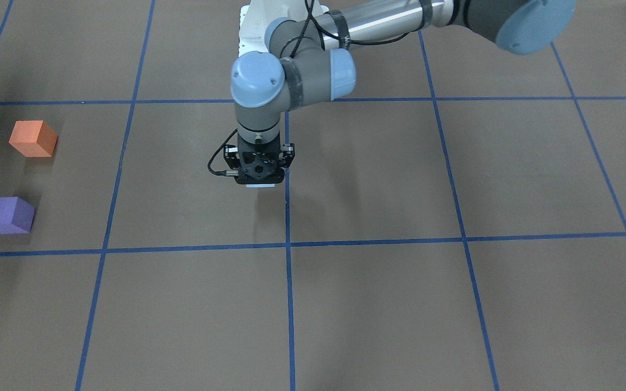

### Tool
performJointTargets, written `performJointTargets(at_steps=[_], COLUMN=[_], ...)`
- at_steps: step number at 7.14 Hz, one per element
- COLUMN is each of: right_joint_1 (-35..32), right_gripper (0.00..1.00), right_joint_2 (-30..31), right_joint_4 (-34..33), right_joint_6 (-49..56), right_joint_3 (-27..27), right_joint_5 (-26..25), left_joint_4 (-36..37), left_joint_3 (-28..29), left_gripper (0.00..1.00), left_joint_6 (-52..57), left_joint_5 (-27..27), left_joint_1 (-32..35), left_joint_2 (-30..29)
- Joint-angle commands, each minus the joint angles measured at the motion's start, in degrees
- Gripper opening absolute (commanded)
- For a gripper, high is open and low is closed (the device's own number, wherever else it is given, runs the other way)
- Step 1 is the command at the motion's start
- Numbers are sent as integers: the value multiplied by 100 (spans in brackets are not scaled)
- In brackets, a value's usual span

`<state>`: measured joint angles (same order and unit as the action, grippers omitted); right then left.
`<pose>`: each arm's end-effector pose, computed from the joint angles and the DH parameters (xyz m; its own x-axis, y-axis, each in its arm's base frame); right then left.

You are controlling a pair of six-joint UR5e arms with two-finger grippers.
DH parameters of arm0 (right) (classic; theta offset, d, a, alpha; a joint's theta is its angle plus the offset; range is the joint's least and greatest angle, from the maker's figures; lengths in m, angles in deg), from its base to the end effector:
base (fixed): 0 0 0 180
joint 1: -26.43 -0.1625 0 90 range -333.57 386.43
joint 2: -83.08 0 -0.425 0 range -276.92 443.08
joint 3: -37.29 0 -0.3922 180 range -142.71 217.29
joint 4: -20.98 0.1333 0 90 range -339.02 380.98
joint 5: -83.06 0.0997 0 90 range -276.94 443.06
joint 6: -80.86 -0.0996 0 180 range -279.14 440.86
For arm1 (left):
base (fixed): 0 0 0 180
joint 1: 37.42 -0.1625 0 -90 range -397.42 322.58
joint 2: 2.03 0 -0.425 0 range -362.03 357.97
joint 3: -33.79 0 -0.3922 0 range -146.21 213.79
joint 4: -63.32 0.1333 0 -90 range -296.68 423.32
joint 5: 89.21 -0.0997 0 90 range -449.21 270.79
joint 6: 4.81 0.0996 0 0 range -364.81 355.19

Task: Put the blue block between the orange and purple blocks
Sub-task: 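Carry the light blue cube with the left gripper toward the table center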

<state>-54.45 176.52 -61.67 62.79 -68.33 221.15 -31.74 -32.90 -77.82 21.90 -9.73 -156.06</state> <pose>-0.0167 -0.4775 0.5334 0.6358 -0.0455 0.7705 -0.0503 0.9937 0.1003 0.6768 -0.4652 0.0861 0.6505 -0.0335 -0.7588 0.0156 0.9994 -0.0308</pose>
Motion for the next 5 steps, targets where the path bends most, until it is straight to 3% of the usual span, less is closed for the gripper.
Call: performJointTargets(at_steps=[1, 2, 3, 5], right_joint_1=[46, 99, 308, 529], right_gripper=[100, 100, 100, 100], right_joint_2=[-1, -19, -80, -80], right_joint_4=[4, 13, 13, 13], right_joint_6=[-38, -38, -21, -30], right_joint_3=[-3, -29, -29, -91], right_joint_5=[165, 236, 228, 280], left_joint_4=[-74, -74, -144, -277], left_joint_3=[526, 1005, 1384, 1510], left_gripper=[0, 0, 13, 48], left_joint_6=[-125, -125, -134, -143], left_joint_5=[-664, -721, -730, -730], left_joint_1=[-464, -466, -475, -493], left_joint_2=[-478, -818, -1030, -1032])
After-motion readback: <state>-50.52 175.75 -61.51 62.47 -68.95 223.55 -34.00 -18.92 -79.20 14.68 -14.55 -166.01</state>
